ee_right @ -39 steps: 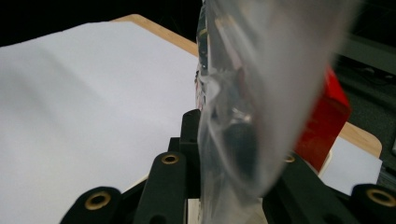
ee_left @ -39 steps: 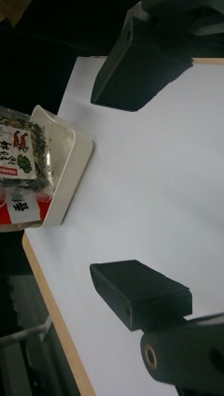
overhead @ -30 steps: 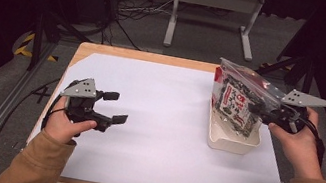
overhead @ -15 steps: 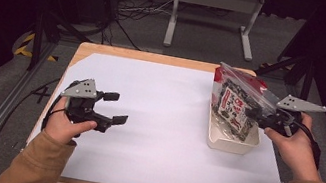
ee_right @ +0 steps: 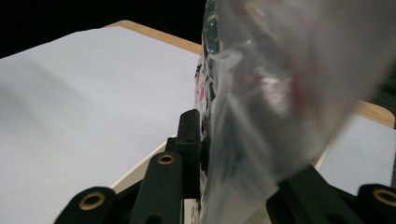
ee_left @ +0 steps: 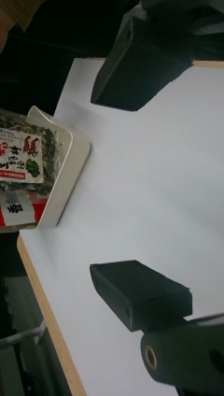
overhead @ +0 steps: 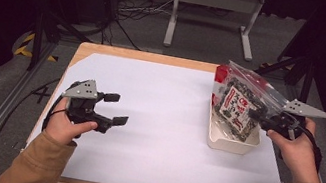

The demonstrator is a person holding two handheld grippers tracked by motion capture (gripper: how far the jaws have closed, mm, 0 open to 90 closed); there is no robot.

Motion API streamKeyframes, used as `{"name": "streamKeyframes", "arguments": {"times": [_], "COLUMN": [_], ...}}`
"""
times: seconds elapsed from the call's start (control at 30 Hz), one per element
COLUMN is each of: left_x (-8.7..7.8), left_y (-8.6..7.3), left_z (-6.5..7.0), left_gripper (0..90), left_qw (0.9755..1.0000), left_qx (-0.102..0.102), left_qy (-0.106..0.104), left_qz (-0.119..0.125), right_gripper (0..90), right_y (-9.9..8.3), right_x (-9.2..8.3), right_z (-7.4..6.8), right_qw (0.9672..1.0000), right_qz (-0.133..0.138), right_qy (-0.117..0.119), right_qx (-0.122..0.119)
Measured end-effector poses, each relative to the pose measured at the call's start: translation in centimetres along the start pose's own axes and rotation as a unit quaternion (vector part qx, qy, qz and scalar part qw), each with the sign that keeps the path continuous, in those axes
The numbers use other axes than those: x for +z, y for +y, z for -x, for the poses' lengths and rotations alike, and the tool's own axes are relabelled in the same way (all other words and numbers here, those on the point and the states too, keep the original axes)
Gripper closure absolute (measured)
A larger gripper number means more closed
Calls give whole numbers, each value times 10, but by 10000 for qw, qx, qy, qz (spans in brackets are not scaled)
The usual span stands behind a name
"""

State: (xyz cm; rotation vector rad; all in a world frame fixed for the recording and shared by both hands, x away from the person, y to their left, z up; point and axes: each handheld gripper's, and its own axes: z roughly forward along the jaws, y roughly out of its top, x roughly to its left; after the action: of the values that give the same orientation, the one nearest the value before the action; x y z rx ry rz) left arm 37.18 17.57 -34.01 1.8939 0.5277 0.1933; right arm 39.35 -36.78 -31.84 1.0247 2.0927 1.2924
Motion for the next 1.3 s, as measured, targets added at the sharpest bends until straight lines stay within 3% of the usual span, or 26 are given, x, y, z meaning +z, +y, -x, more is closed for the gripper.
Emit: {"name": "streamKeyframes", "arguments": {"times": [0.07, 0.33, 0.63, 0.97, 1.3], "left_x": [-2, -12, -20, -28, -32], "left_y": [-1, -11, -23, -37, -55], "left_z": [1, 2, 3, 7, 6], "left_gripper": [170, 158, 157, 155, 153], "left_qw": [10000, 9998, 9995, 9993, 9991], "left_qx": [-56, -113, -173, -170, -184], "left_qy": [-5, 137, 274, 316, 357], "left_qz": [14, -34, -47, -73, 132], "right_gripper": [631, 361, 302, 283, 277], "right_y": [2, 1, -7, -29, -57], "right_x": [-2, -20, -36, -55, -47], "right_z": [-1, -3, -11, -28, -44], "right_qw": [9999, 9986, 9987, 9987, 9982], "right_qz": [130, 416, 403, 345, 527], "right_qy": [37, -243, -311, -344, 142], "right_qx": [102, 200, 38, -147, -263]}}
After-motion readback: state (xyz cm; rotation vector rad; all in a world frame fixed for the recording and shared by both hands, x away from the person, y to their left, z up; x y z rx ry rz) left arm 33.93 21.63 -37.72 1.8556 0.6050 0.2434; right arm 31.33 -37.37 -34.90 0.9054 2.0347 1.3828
